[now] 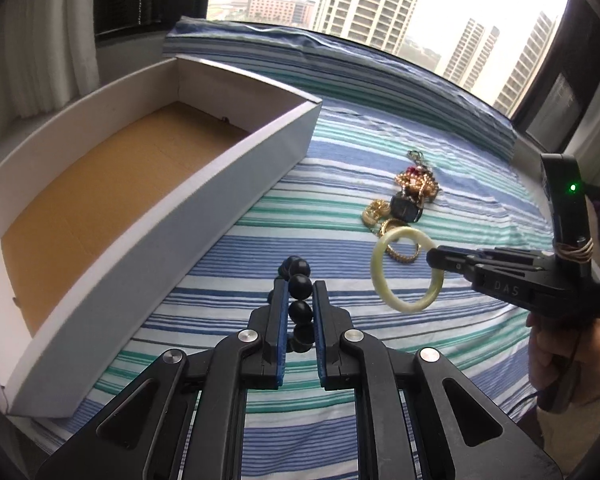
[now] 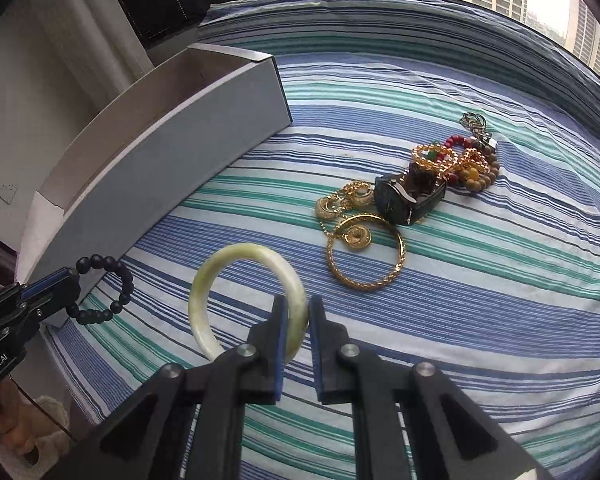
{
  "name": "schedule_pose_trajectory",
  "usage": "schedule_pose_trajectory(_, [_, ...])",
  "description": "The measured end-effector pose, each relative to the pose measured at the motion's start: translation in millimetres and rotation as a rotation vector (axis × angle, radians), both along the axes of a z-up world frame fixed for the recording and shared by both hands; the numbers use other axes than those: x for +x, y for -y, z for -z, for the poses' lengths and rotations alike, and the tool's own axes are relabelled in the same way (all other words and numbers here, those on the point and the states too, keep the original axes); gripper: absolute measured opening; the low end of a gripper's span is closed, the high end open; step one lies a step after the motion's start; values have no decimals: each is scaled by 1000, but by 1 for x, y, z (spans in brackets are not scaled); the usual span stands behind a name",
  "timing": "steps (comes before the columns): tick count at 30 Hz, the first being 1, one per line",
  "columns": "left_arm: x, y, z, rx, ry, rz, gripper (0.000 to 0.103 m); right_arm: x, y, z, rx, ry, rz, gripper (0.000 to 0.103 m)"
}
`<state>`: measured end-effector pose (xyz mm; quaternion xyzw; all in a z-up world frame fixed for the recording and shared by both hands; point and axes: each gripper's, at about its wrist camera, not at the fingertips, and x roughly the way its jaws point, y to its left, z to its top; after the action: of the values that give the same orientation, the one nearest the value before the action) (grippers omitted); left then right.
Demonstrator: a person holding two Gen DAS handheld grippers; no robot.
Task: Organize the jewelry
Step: 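Carry the bead bracelet and jade bangle into the white box and release both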
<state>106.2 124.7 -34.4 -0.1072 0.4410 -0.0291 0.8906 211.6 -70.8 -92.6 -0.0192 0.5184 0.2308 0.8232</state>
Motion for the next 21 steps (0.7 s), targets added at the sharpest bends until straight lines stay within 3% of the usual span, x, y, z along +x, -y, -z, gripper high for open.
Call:
schedule_pose_trajectory(4, [-18,-22,-41,-28,75,-28,9,-9,-27,-34,59,55,-56,11])
schedule_pose_trajectory(11, [-31,-83,-99,14,166,-130,9,-11,-89,-88,164,103,-184,11])
schedule_pose_trajectory(15, [-22,-126,-109,71,168,-224,9,-8,-134,-111,189,135,-250,11])
schedule_pose_trajectory(21, [1,-191,-87,106,101,-358,9,6,-201,-126,226,157,-307,11])
